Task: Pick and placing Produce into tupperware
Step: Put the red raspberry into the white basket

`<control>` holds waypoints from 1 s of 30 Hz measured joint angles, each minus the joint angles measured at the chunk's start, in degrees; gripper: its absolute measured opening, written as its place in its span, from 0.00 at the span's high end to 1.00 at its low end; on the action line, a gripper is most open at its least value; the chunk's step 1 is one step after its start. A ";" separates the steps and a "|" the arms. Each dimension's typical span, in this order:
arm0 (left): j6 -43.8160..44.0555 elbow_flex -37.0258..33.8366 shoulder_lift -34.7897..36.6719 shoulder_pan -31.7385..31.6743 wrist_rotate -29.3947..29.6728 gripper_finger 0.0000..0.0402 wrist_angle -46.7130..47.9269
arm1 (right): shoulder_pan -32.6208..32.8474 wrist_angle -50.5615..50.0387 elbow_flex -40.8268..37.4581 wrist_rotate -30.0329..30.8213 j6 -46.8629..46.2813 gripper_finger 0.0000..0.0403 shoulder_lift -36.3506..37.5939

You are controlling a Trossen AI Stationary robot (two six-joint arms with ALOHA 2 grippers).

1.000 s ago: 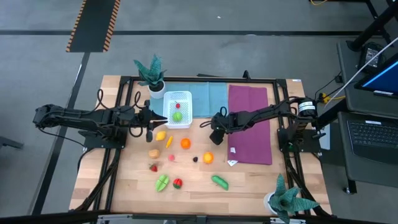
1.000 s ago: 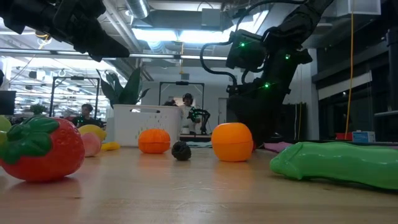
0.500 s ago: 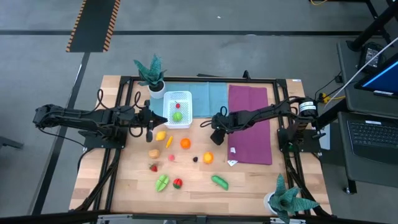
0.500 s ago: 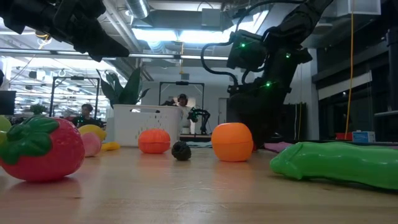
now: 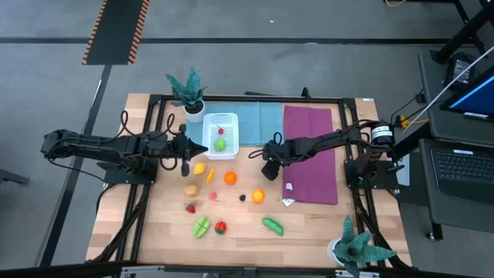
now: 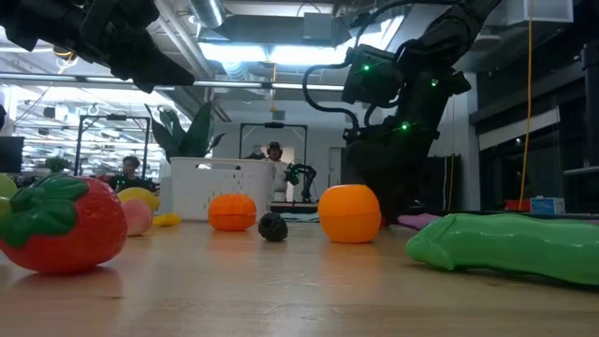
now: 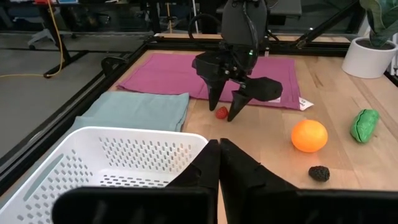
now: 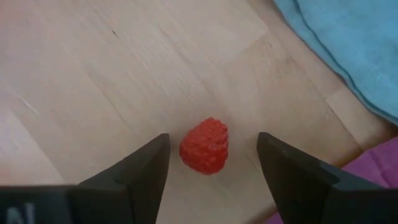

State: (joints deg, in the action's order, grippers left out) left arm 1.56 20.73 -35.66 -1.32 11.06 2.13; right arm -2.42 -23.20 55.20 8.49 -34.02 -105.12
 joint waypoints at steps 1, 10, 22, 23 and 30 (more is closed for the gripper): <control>0.00 0.00 0.00 0.01 0.00 0.98 0.00 | 0.00 0.00 0.00 0.02 -0.18 0.40 0.00; 0.00 0.00 0.00 0.00 0.00 0.93 0.00 | -0.02 -0.26 -0.02 0.25 -0.21 0.58 0.00; 1.07 0.00 0.00 0.00 0.00 0.88 0.00 | 0.00 -0.14 -0.09 0.18 -0.18 0.77 0.04; 1.07 0.00 0.00 0.01 -0.01 0.87 0.00 | 0.00 -0.07 -0.09 0.19 -0.18 0.77 0.04; 1.07 0.00 0.00 0.01 -0.01 0.86 0.00 | 0.00 0.86 -0.22 0.11 0.93 0.74 0.19</control>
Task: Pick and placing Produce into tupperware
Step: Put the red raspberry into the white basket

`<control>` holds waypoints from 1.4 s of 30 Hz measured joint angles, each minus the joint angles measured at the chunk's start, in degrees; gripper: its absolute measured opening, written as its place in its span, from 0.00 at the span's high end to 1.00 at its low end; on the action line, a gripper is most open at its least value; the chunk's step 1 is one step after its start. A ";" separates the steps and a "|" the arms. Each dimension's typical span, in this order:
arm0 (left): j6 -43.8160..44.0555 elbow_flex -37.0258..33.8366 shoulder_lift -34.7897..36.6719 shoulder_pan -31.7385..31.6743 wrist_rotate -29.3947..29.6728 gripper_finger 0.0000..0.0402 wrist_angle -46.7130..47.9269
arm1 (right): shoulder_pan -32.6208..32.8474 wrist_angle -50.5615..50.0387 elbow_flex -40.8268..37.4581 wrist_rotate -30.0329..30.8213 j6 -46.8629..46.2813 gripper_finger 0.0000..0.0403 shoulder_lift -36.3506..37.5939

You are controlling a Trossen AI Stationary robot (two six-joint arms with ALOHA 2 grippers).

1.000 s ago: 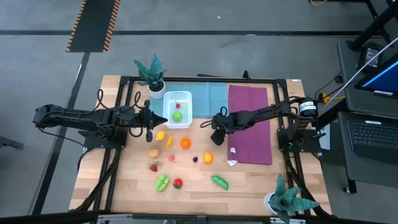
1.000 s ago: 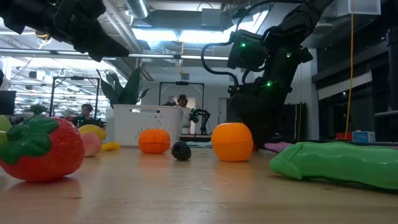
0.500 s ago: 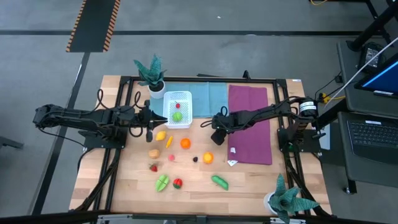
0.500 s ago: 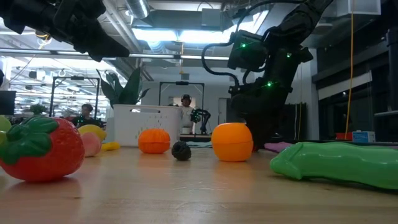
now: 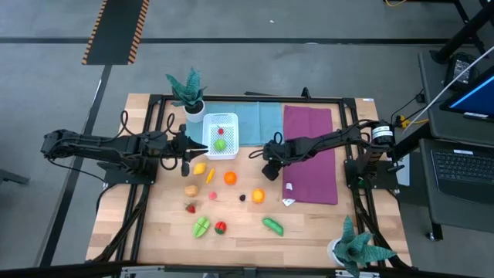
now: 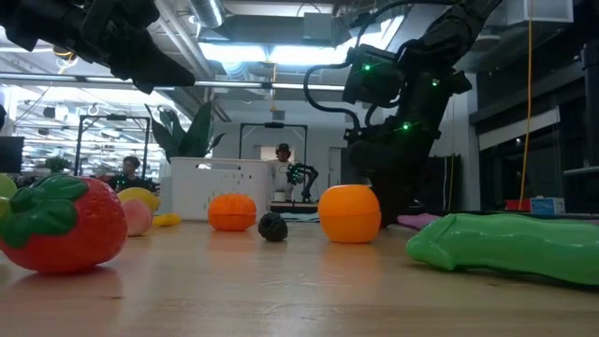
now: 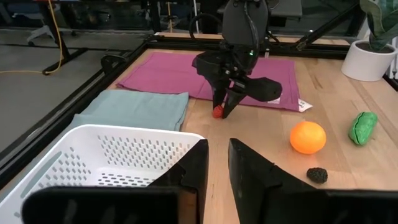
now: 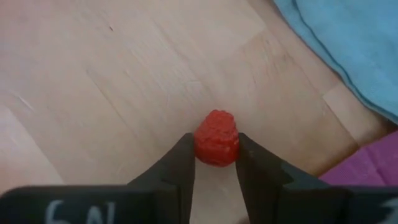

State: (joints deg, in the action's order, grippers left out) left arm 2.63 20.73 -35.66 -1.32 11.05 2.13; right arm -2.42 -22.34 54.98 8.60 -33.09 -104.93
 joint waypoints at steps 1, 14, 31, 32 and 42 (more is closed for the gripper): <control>0.01 0.00 0.00 -0.01 0.00 0.86 0.00 | 0.00 0.17 -0.05 -0.05 0.27 0.75 0.18; 0.13 0.02 0.00 0.00 0.00 0.94 1.51 | -0.28 3.79 -0.33 -1.66 0.93 0.76 2.76; 2.06 0.02 0.01 -0.01 0.00 0.97 1.72 | -0.37 24.19 -0.13 -1.33 15.91 0.77 2.96; 2.45 0.02 0.02 0.01 0.00 0.96 1.71 | -0.37 25.76 -0.11 -1.61 17.22 0.77 2.98; 3.48 -5.67 0.00 0.00 0.00 0.90 -10.67 | -0.39 38.31 -0.04 -4.08 27.89 0.77 3.05</control>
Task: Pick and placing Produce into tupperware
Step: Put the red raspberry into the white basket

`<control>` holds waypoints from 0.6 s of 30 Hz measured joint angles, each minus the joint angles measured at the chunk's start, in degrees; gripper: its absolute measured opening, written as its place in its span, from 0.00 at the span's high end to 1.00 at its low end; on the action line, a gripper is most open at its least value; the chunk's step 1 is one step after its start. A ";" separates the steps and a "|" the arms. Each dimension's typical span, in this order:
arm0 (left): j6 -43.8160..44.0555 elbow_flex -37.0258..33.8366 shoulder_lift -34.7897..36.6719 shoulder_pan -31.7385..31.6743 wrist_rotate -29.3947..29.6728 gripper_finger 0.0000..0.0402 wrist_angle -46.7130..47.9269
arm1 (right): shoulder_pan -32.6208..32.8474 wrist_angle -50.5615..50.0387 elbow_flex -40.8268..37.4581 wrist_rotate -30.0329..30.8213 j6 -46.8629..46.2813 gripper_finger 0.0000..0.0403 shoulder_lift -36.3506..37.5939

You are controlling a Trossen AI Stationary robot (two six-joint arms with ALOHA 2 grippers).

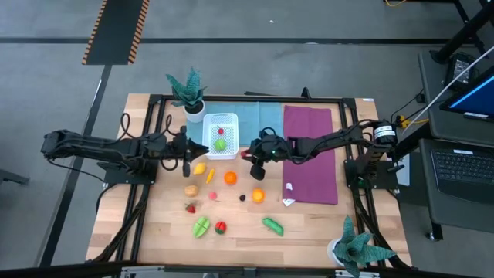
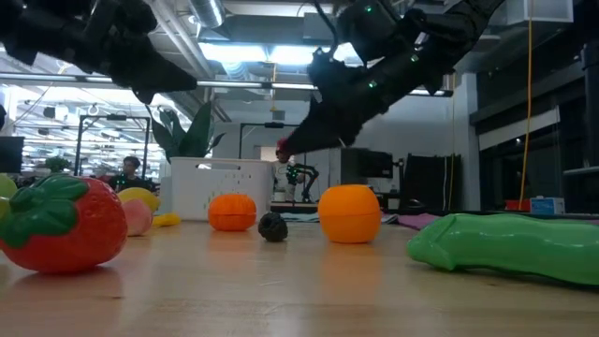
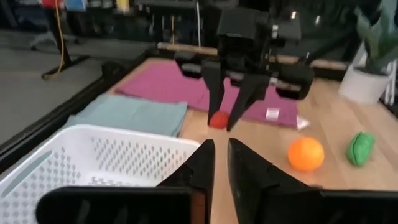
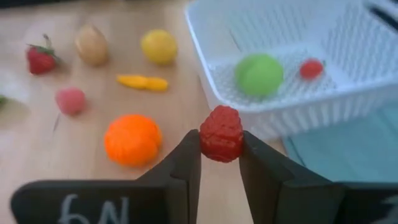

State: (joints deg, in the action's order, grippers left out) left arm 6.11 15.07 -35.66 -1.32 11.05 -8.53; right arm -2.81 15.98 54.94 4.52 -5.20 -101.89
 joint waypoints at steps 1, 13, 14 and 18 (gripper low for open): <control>0.03 -1.14 0.02 0.00 0.00 0.90 -2.27 | 0.00 1.00 0.00 -0.33 0.92 0.77 0.00; 2.80 -5.39 0.00 0.02 0.00 0.83 -10.97 | -0.02 8.23 0.02 -4.84 8.69 0.77 0.04; 2.80 -5.39 0.02 0.01 0.00 0.82 -11.01 | -0.04 8.27 0.02 -4.82 8.86 0.77 0.04; 2.95 -5.39 0.02 -0.01 0.00 0.79 -11.65 | -0.04 8.53 0.02 -6.03 10.22 0.77 0.07</control>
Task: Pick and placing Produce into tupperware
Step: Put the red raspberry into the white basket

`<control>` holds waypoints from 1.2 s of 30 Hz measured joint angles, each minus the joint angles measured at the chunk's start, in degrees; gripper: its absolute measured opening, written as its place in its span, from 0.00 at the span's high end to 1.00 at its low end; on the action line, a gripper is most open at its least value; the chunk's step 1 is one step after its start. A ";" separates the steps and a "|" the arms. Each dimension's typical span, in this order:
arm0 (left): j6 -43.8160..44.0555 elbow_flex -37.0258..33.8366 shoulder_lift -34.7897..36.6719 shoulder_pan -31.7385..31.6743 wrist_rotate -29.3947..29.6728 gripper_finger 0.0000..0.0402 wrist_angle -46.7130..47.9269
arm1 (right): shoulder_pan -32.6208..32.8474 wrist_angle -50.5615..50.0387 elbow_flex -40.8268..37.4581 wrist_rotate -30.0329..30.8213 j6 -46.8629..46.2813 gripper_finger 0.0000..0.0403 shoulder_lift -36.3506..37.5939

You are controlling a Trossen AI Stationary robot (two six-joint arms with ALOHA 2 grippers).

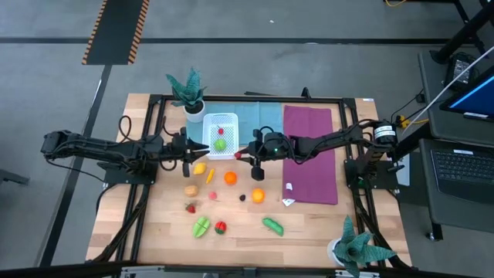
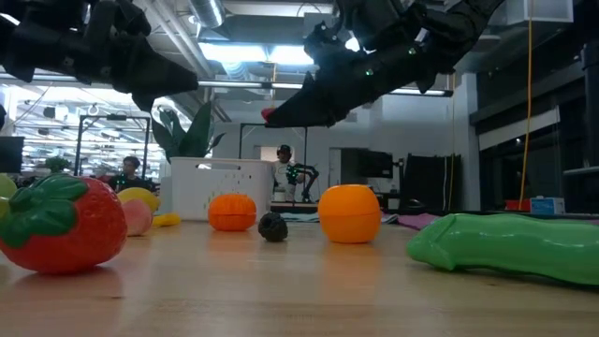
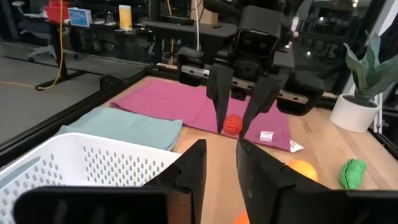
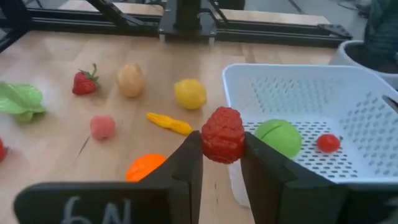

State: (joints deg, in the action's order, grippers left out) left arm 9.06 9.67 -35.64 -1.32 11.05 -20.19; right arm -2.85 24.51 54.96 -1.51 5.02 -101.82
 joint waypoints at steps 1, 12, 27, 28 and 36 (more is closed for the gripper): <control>0.51 0.00 0.00 0.00 0.00 0.79 -0.38 | 0.00 0.29 0.00 -0.20 0.13 0.77 0.00; 4.45 -0.02 0.02 0.02 0.00 0.56 -1.89 | 0.00 1.52 0.04 -1.39 2.84 0.77 0.04; 15.81 -0.09 0.00 0.00 0.00 0.48 -4.63 | 0.00 0.52 1.62 -1.76 7.51 0.77 0.04; 18.55 -0.09 0.00 0.01 0.00 0.49 -4.91 | 0.02 0.12 2.27 -1.76 8.22 0.77 0.04; 30.05 -0.09 -2.93 -0.02 0.00 0.49 -4.93 | 0.14 -3.39 5.71 -1.77 12.06 0.77 0.04</control>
State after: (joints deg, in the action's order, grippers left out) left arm 39.11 9.58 -38.57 -1.34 11.05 -25.12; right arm -2.72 21.12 60.67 -3.28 17.09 -101.78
